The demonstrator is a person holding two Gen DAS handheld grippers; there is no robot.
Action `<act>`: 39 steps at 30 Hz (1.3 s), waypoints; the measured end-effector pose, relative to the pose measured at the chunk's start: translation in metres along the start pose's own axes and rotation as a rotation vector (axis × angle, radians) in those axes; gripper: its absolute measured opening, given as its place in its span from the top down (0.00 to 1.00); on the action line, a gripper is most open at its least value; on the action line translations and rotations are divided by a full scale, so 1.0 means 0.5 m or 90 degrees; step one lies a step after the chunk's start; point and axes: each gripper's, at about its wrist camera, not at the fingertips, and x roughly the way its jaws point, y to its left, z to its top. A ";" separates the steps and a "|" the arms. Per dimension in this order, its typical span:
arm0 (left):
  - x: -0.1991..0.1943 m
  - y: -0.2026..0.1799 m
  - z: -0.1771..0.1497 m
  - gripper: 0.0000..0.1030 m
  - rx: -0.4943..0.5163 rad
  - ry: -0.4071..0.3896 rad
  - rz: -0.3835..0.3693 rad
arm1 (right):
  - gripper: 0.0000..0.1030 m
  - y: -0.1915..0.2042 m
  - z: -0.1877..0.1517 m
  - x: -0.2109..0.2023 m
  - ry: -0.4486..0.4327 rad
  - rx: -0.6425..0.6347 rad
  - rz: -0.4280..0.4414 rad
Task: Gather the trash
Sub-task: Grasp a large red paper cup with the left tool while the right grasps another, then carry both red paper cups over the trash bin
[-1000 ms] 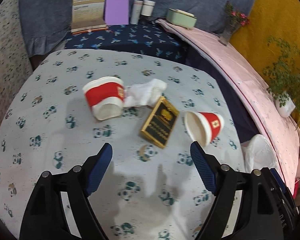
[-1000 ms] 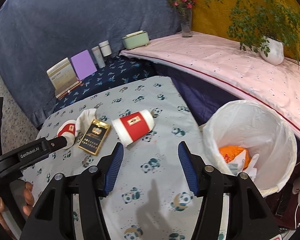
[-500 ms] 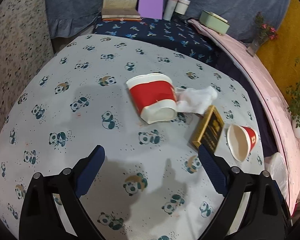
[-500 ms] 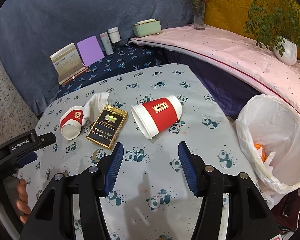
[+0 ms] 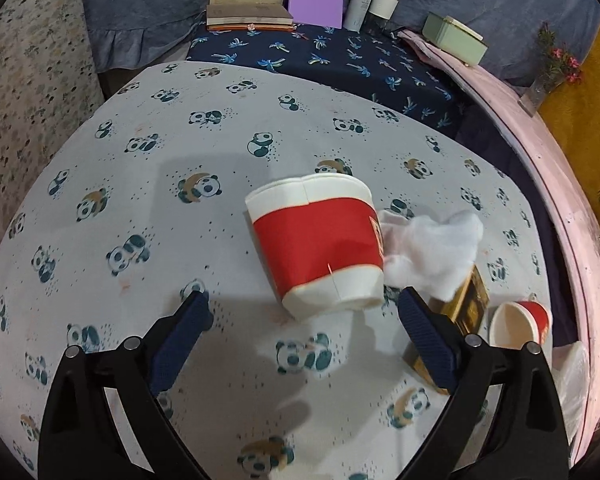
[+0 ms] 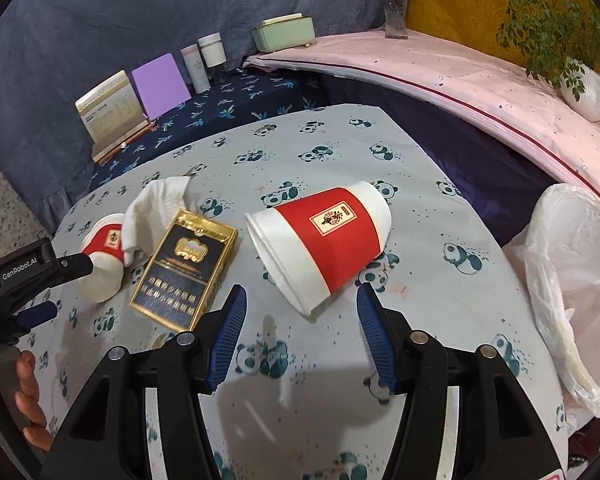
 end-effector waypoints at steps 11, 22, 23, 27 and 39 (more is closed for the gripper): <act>0.060 -0.004 0.016 0.31 0.002 0.021 -0.012 | 0.46 -0.013 0.023 0.053 0.000 0.030 -0.015; 0.017 -0.013 0.000 0.42 0.036 -0.002 -0.018 | 0.72 -0.040 0.021 0.040 -0.011 0.043 -0.019; 0.007 -0.015 -0.002 0.42 0.038 -0.007 -0.021 | 0.79 -0.042 0.022 0.035 -0.012 0.044 -0.017; -0.034 -0.027 -0.011 0.42 0.044 -0.022 -0.038 | 0.91 -0.053 0.021 0.004 -0.023 0.052 -0.006; -0.149 -0.105 -0.070 0.42 0.096 -0.053 -0.092 | 0.96 -0.093 0.001 -0.114 -0.069 0.068 0.010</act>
